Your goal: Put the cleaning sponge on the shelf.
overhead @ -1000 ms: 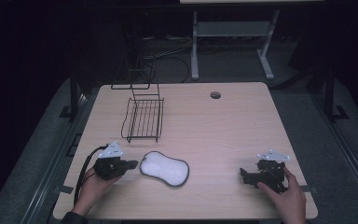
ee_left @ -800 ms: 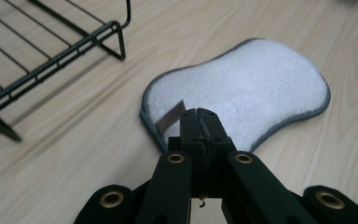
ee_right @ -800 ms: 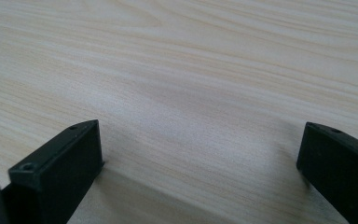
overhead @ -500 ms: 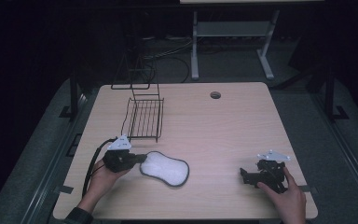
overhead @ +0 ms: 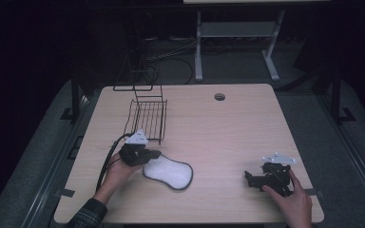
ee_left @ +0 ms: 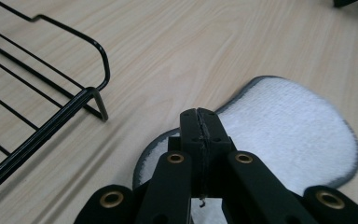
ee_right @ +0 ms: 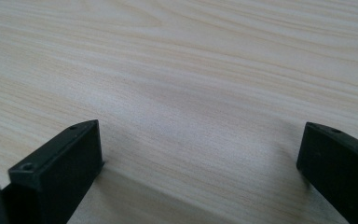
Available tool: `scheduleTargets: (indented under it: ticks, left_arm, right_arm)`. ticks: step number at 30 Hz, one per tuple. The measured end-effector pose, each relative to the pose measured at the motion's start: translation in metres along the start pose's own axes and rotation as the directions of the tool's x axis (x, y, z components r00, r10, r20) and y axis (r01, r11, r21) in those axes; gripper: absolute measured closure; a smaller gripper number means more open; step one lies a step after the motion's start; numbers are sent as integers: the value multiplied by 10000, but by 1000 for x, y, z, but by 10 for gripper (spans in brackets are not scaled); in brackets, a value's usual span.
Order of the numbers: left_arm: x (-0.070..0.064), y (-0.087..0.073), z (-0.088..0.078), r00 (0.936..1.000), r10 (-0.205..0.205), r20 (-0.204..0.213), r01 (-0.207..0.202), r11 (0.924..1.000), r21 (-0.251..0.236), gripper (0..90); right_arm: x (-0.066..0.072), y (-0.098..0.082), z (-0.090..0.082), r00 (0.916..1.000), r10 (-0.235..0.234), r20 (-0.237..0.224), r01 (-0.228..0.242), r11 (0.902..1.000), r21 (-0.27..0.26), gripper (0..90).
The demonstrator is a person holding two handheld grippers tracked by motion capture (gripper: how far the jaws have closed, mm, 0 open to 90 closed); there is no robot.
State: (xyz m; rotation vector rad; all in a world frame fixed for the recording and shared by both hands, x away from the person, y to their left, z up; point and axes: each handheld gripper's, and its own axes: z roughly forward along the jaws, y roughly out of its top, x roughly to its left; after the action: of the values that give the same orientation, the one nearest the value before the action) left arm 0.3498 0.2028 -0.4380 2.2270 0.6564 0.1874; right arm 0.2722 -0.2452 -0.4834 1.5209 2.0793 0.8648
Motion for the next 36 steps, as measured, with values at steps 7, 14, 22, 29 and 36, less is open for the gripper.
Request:
scheduleTargets:
  ticks: [7, 14, 22, 29, 36]
  left_arm:
    - [9, -5, 8, 9997, -215, -104, 219, 9991, 351, 897]
    - [12, -9, 7, 9996, -263, -100, 269, 9978, 612, 897]
    - [8, -15, 1, 9995, -302, -98, 308, 9971, 692, 897]
    - [4, -25, -11, 9986, -518, -127, 527, 9956, 775, 897]
    - [-4, -37, -24, 9977, -664, -137, 673, 9944, 813, 897]
  right_arm:
    - [0, 0, 0, 10000, -10, 0, 10, 10000, -3, 0]
    - [0, 0, 0, 10000, -9, 1, 9, 10000, -4, 0]
    - [0, 0, 0, 10000, -8, 2, 8, 10000, -5, 0]
    - [0, 0, 0, 10000, -12, 1, 12, 10000, -4, 0]
    - [0, 0, 0, 10000, -9, -1, 9, 10000, -3, 0]
